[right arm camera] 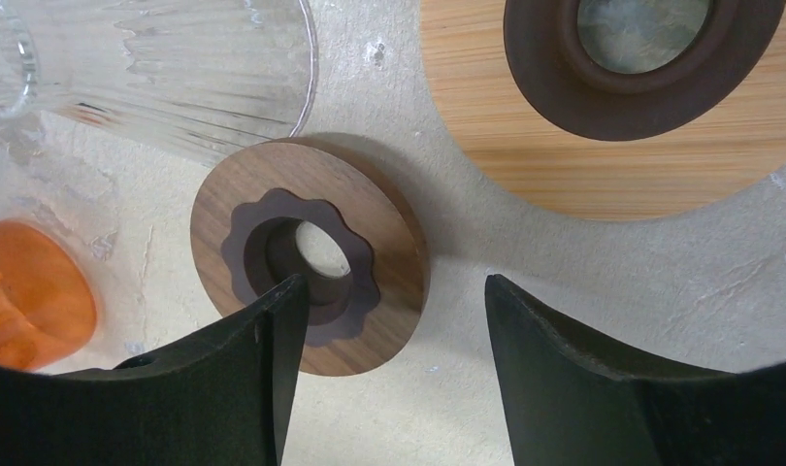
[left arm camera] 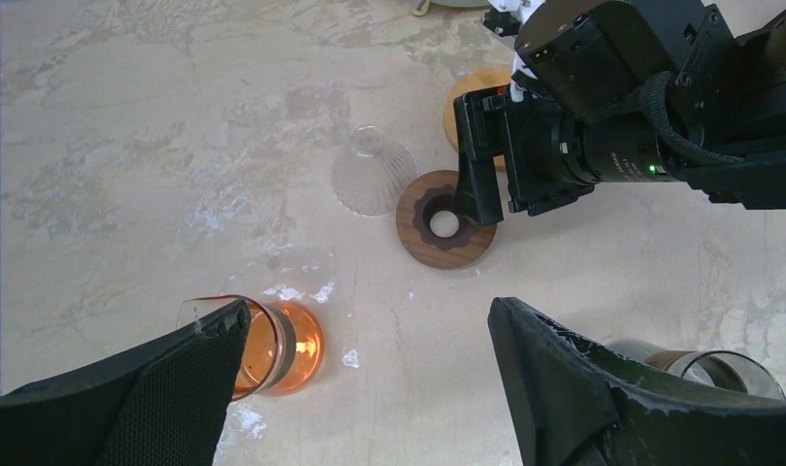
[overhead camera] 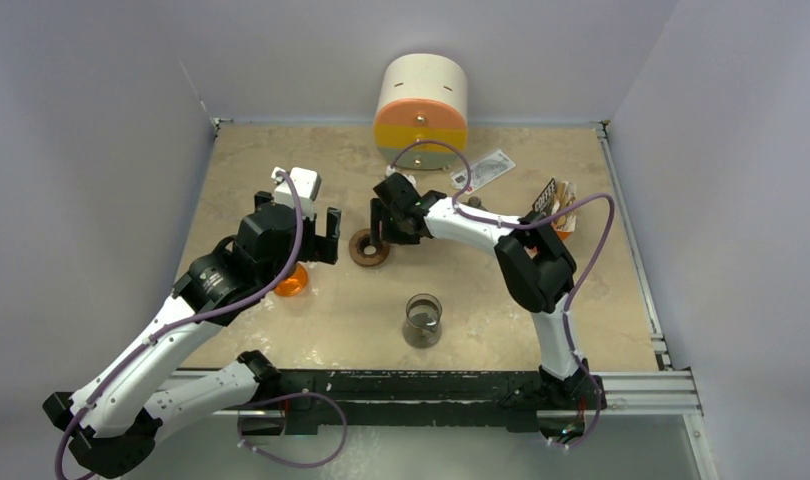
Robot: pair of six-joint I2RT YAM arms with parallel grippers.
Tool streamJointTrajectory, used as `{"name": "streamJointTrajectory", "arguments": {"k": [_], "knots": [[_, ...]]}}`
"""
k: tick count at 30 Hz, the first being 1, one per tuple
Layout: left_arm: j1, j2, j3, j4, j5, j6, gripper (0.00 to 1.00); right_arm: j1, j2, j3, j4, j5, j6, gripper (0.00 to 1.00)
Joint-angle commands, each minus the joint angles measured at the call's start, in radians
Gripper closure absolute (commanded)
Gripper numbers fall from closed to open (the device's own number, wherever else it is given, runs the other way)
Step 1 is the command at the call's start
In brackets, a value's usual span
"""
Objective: Place the coffee filter in the dripper
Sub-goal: Pick up the dripper holder from the center of the board.
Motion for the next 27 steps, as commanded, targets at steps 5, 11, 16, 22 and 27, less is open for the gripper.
{"name": "streamJointTrajectory", "arguments": {"k": [5,11,16,22,27], "knots": [[0.004,-0.017,-0.005,0.026,-0.010,0.019,0.08,-0.002,0.013,0.033,0.013,0.012,0.044,0.35],[0.004,-0.019,-0.004,0.026,-0.010,0.019,0.08,-0.002,0.021,0.019,0.025,-0.001,0.054,0.38],[0.004,-0.020,-0.005,0.026,-0.009,0.020,0.08,-0.001,0.035,0.014,0.033,-0.005,0.060,0.41],[0.004,-0.021,-0.004,0.026,-0.009,0.019,0.08,-0.002,0.047,0.017,0.042,-0.004,0.062,0.44],[0.004,-0.023,-0.005,0.026,-0.010,0.020,0.08,-0.002,0.056,0.020,0.051,0.001,0.065,0.49]]}}
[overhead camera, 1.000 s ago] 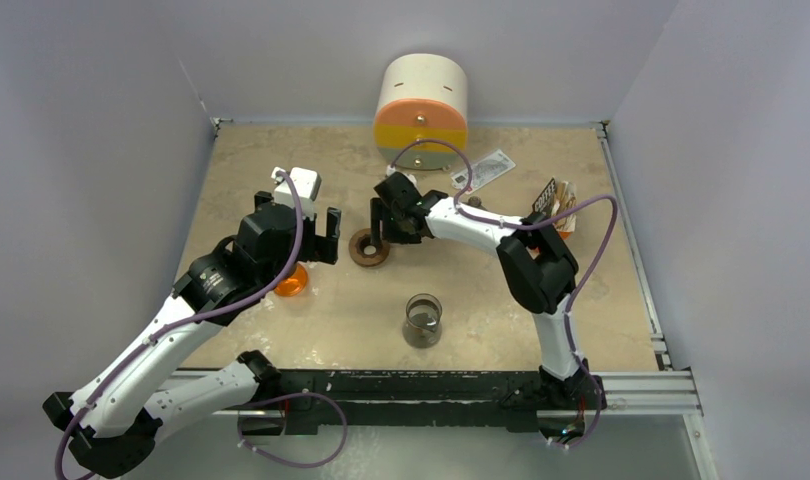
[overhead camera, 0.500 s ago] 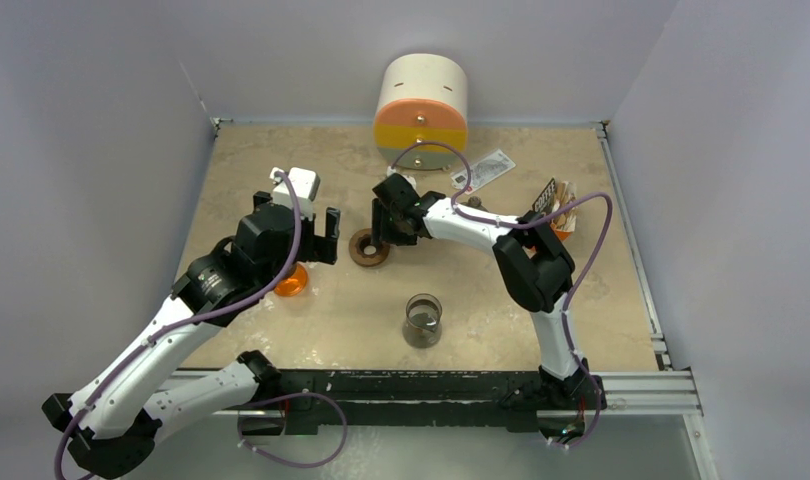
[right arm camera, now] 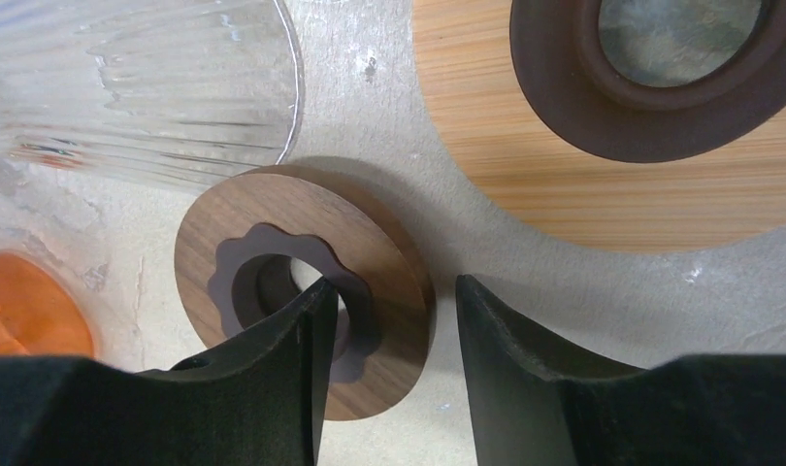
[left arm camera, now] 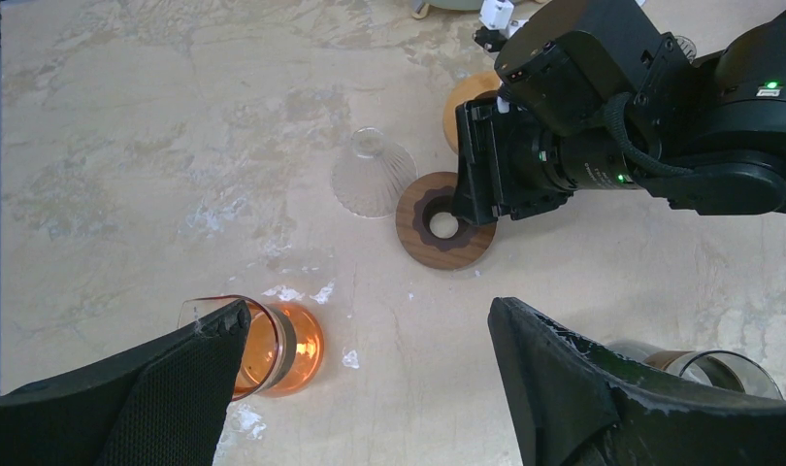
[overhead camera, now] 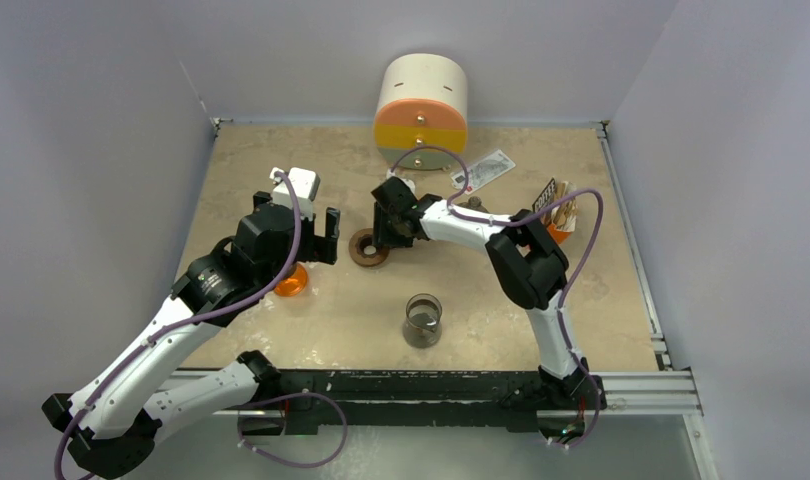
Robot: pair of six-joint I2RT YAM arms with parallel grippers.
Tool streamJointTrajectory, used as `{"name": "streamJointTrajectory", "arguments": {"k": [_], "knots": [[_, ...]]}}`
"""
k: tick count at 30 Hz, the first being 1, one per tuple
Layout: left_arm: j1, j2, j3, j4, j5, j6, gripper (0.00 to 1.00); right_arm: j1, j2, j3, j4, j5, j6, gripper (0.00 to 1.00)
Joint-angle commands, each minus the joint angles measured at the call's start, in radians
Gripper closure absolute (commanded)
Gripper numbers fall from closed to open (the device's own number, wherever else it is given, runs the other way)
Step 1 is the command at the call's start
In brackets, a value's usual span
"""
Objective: Place the coffee filter in the dripper
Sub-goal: Pick up the dripper holder from the center of the board.
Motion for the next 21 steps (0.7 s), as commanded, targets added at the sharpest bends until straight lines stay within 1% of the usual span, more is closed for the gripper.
{"name": "streamJointTrajectory", "arguments": {"k": [1,3,5,7,8,10,11,18,21], "knots": [[0.004,-0.017,-0.005,0.026,-0.010,0.020,0.08,-0.002,0.002,0.017,0.015,0.003,0.016,0.51],[0.004,-0.017,-0.005,0.026,-0.010,0.020,0.08,-0.001,0.002,0.019,0.015,0.001,0.015,0.56],[0.004,-0.017,-0.004,0.026,-0.010,0.020,0.08,-0.001,0.000,0.018,0.014,0.001,0.014,0.63],[0.005,-0.017,-0.005,0.026,-0.009,0.020,0.08,0.000,-0.006,0.015,0.011,0.001,0.010,0.74],[0.005,-0.017,-0.005,0.026,-0.010,0.020,0.08,-0.001,-0.010,0.016,0.008,-0.002,0.009,0.85],[0.004,-0.017,-0.005,0.026,-0.010,0.020,0.08,0.000,-0.023,0.013,0.006,-0.006,0.004,0.98],[0.004,-0.017,-0.005,0.026,-0.012,0.020,0.08,0.000,-0.036,0.013,0.005,-0.005,-0.001,1.00],[0.004,-0.015,-0.006,0.027,-0.015,0.019,0.08,0.001,-0.146,-0.004,-0.031,0.016,-0.046,1.00],[0.004,-0.015,-0.006,0.026,-0.019,0.019,0.08,0.001,-0.217,-0.025,-0.084,0.017,-0.078,1.00]]}}
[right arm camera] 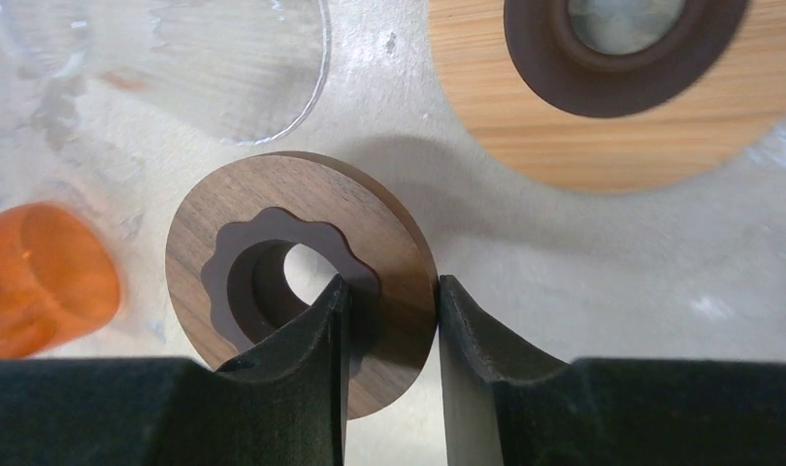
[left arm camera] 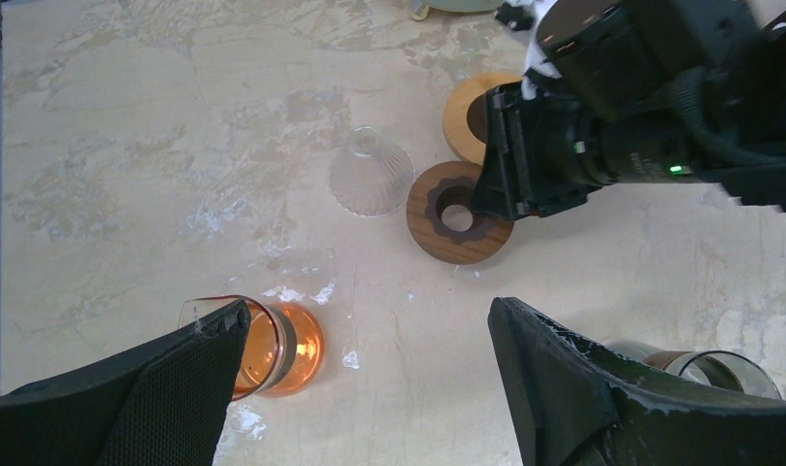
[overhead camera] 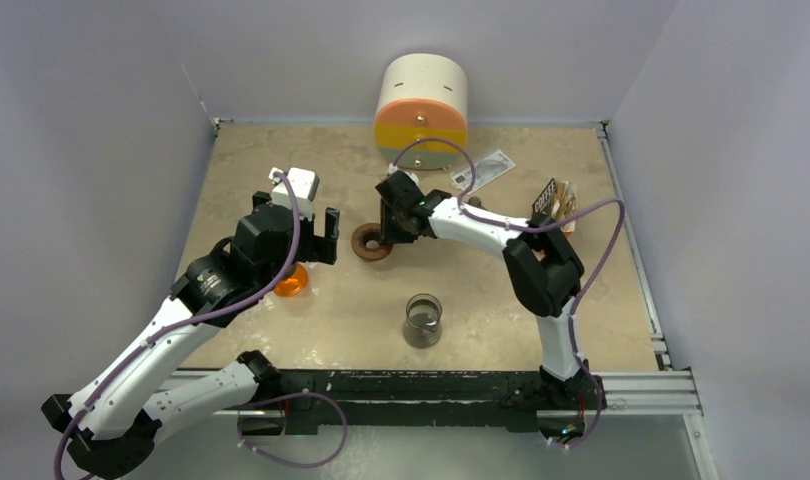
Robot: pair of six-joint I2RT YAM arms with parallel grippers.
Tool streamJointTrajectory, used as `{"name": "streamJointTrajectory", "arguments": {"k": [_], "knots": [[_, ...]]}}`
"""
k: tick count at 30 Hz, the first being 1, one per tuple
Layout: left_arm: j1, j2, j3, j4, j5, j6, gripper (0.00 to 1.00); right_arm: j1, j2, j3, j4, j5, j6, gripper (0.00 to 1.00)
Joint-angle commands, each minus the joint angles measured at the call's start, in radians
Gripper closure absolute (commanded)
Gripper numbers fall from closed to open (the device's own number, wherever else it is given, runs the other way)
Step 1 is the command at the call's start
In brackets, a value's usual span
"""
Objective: Place the coffee filter in the dripper
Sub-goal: Pick up the dripper holder from the center of the board, then place the dripper holder onto the coffee server.
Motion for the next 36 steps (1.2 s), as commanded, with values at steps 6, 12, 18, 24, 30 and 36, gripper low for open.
{"name": "streamJointTrajectory", "arguments": {"k": [6,12,18,24,30,36], "knots": [[0.004,-0.013,-0.008,0.026,-0.021,0.014,0.08,-0.001,-0.342,-0.071,-0.129,0.059,-0.122,1.00],[0.004,-0.008,-0.010,0.026,-0.033,0.008,0.08,0.000,-0.534,-0.153,-0.215,0.069,-0.160,1.00],[0.005,0.006,-0.010,0.028,-0.034,0.011,0.08,0.001,-0.680,-0.200,-0.322,0.055,-0.209,1.00],[0.006,0.019,-0.008,0.028,-0.031,0.012,0.08,0.001,-0.789,-0.250,-0.399,-0.030,-0.273,1.00],[0.006,0.024,-0.008,0.029,-0.031,0.016,0.08,0.020,-0.866,-0.326,-0.412,-0.129,-0.354,1.00],[0.006,0.031,-0.008,0.030,-0.027,0.017,0.08,0.114,-0.885,-0.366,-0.414,-0.150,-0.404,1.00]]}}
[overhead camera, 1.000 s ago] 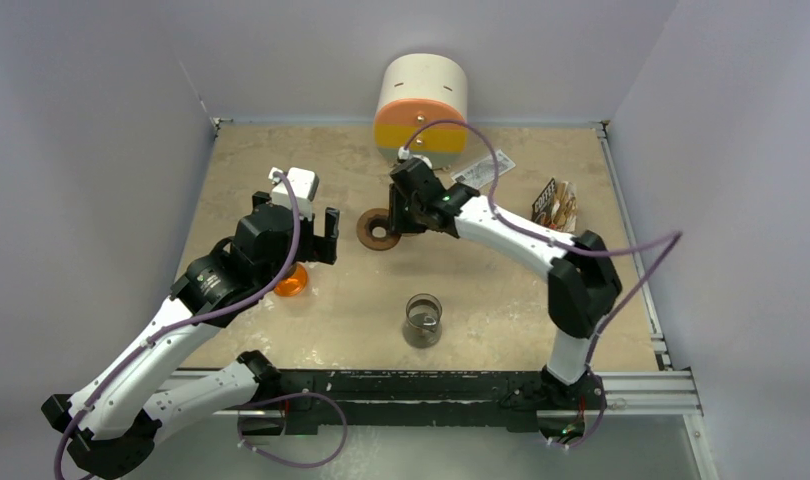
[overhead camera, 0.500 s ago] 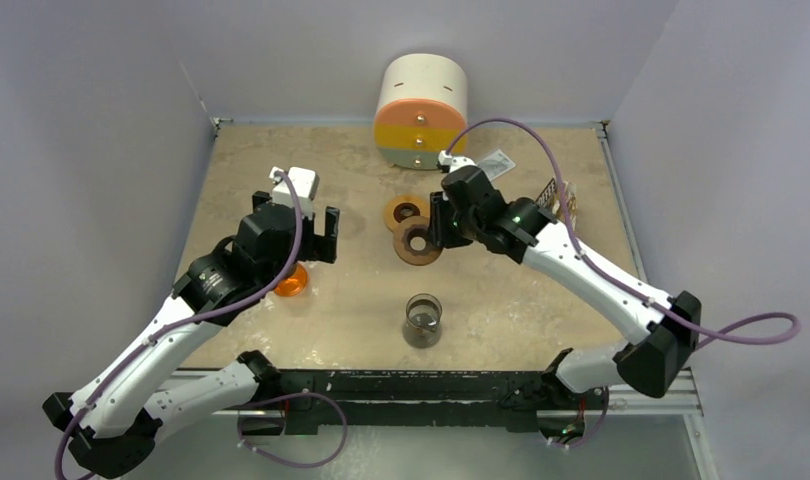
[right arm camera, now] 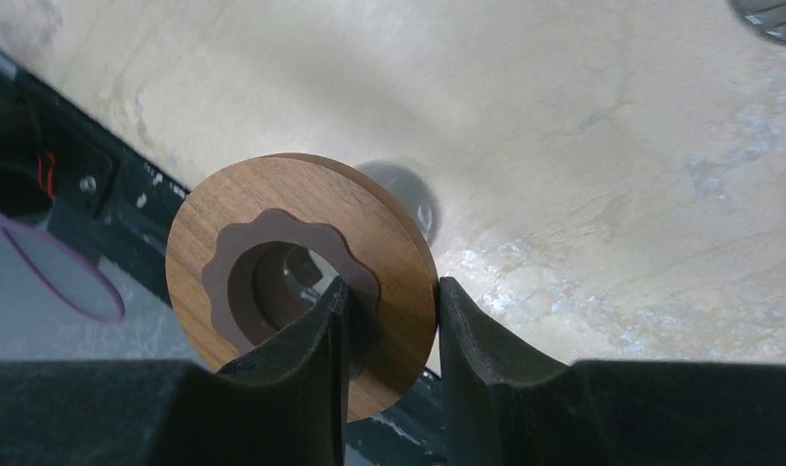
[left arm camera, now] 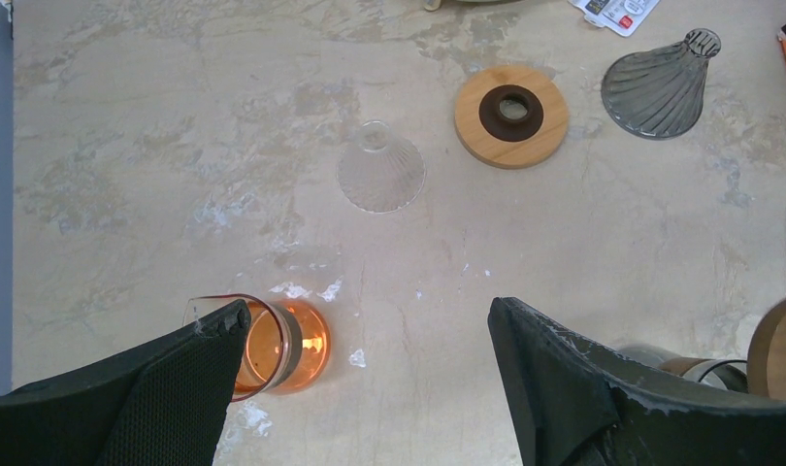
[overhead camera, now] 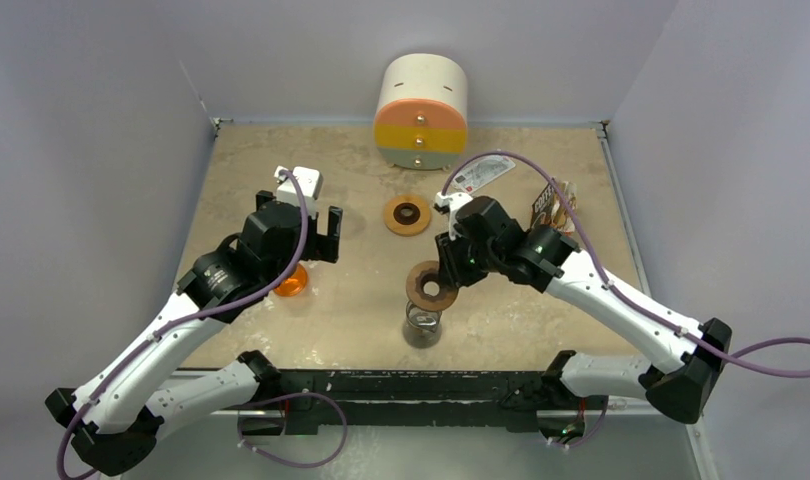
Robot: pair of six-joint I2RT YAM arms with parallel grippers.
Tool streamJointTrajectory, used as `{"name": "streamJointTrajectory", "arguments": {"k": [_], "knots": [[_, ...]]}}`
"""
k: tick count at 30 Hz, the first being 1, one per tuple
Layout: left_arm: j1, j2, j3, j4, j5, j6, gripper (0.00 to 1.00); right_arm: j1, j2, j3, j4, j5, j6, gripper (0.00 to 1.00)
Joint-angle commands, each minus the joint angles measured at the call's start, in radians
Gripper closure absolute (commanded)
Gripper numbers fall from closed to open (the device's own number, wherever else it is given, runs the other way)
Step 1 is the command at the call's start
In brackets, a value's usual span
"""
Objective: Place the coffee filter in the dripper
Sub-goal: Place the dripper holder onto the coffee server.
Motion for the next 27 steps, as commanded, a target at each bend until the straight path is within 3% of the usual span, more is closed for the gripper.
{"name": "streamJointTrajectory", "arguments": {"k": [1,6,27], "knots": [[0.005,0.004,-0.008,0.030,-0.006,0.018,0.08,0.083,-0.018,-0.014,-0.002,-0.035,-0.072,1.00],[0.005,0.005,-0.008,0.029,-0.006,0.018,0.08,0.134,-0.016,-0.042,0.023,-0.013,-0.086,1.00],[0.006,-0.002,-0.008,0.029,0.001,0.018,0.08,0.135,0.004,-0.168,0.167,0.037,-0.058,1.00]]}}
